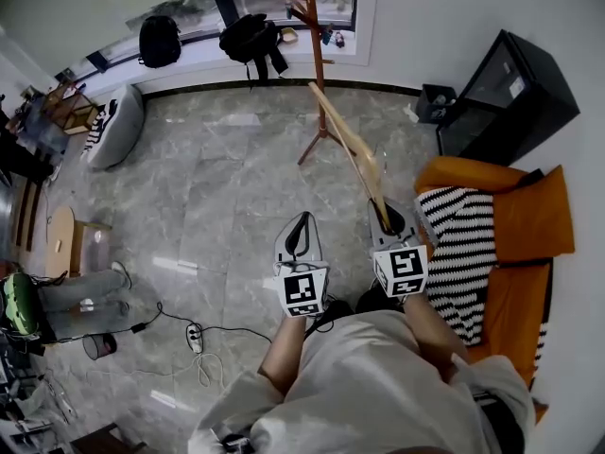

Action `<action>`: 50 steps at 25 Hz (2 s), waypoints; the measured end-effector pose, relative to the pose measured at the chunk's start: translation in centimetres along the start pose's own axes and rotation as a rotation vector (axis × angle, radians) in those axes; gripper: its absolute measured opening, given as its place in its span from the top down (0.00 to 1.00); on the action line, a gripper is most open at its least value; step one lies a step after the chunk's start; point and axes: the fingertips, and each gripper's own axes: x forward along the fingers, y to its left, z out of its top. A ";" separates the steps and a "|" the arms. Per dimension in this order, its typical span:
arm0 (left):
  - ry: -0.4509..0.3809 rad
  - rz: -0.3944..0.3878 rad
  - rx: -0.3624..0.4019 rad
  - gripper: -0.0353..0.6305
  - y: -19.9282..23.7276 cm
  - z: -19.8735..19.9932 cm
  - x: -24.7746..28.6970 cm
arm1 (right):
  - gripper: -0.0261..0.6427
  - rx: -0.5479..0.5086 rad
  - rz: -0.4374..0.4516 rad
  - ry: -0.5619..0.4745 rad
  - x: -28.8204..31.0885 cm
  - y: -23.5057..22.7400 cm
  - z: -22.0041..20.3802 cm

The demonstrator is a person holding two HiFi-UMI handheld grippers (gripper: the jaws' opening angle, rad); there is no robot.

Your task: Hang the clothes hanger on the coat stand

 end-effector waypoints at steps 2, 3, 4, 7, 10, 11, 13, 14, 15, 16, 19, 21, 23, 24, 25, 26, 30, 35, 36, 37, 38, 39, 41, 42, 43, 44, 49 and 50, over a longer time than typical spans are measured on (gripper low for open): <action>0.008 -0.005 -0.009 0.93 0.5 -0.4 0.2 | 0.92 -0.006 0.017 0.008 0.7 0.0 -0.1; 0.014 -0.007 -0.013 0.93 0.6 -0.6 0.4 | 0.92 -0.007 0.028 0.016 0.9 0.0 -0.2; 0.019 -0.010 -0.014 0.93 0.8 -0.9 0.6 | 0.92 -0.007 0.038 0.023 1.2 -0.2 -0.3; 0.030 -0.014 -0.012 0.93 1.2 -1.2 2.1 | 0.92 0.000 0.054 0.038 2.6 -1.1 -0.5; 0.027 -0.014 -0.007 0.93 1.6 -0.8 4.4 | 0.92 0.006 0.065 0.050 4.6 -2.4 -0.6; 0.026 -0.015 -0.004 0.93 1.7 -0.6 5.2 | 0.92 0.007 0.071 0.054 5.4 -2.8 -0.6; 0.029 -0.014 0.000 0.93 1.9 -0.5 7.2 | 0.92 0.008 0.089 0.062 7.0 -3.7 -0.8; 0.033 -0.014 0.001 0.93 2.0 -0.6 8.3 | 0.92 0.007 0.101 0.066 7.9 -4.2 -0.9; 0.037 -0.013 0.003 0.93 2.0 -0.6 9.5 | 0.92 0.005 0.113 0.071 8.7 -4.8 -1.0; 0.041 -0.013 0.004 0.93 1.9 -0.6 10.9 | 0.92 0.002 0.125 0.075 9.5 -5.5 -1.1; 0.052 -0.017 0.010 0.93 1.4 -0.4 15.2 | 0.92 0.002 0.158 0.086 12.2 -8.0 -1.3; 0.063 -0.019 0.013 0.93 0.8 -0.3 17.9 | 0.92 0.004 0.181 0.096 14.1 -9.9 -1.4; 0.078 -0.014 0.015 0.93 0.4 -0.2 20.4 | 0.92 0.001 0.212 0.106 15.9 -11.6 -1.5; 0.085 -0.008 0.017 0.93 0.3 -0.2 21.5 | 0.92 -0.001 0.231 0.110 16.7 -12.4 -1.7; 0.088 -0.002 0.022 0.93 0.1 -0.1 22.6 | 0.92 -0.004 0.251 0.113 17.5 -13.1 -1.8; 0.090 0.004 0.030 0.93 -0.1 0.0 23.6 | 0.92 -0.008 0.272 0.117 18.1 -13.8 -1.9; 0.105 0.036 0.071 0.93 -0.5 0.4 27.3 | 0.92 -0.024 0.351 0.128 20.4 -16.1 -2.1; 0.116 0.082 0.113 0.93 0.3 0.9 30.5 | 0.92 -0.052 0.417 0.136 22.8 -18.1 -2.2; 0.120 0.088 0.123 0.93 0.6 1.0 31.0 | 0.92 -0.052 0.428 0.140 23.2 -18.4 -2.3; 0.123 0.093 0.130 0.93 0.8 1.1 31.4 | 0.92 -0.051 0.438 0.142 23.6 -18.6 -2.3; 0.125 0.098 0.135 0.93 1.1 1.2 31.9 | 0.92 -0.052 0.445 0.142 24.0 -18.8 -2.2; 0.126 0.101 0.138 0.93 1.4 1.2 32.3 | 0.92 -0.055 0.451 0.142 24.4 -19.0 -2.1; 0.128 0.104 0.142 0.93 1.9 1.3 33.2 | 0.92 -0.068 0.467 0.151 25.2 -19.0 -2.0; 0.130 0.104 0.144 0.93 2.1 1.2 33.6 | 0.92 -0.075 0.477 0.157 25.5 -19.0 -2.2; 0.133 0.104 0.148 0.93 2.3 1.1 34.1 | 0.92 -0.082 0.488 0.161 25.8 -19.0 -2.3; 0.137 0.104 0.154 0.93 2.5 1.0 34.6 | 0.92 -0.088 0.500 0.164 26.2 -19.1 -2.4; 0.160 0.116 0.224 0.93 4.3 0.0 37.7 | 0.92 -0.114 0.554 0.194 28.4 -19.9 -3.1; 0.164 0.119 0.242 0.93 4.8 -0.2 38.3 | 0.92 -0.116 0.564 0.199 28.9 -20.0 -3.3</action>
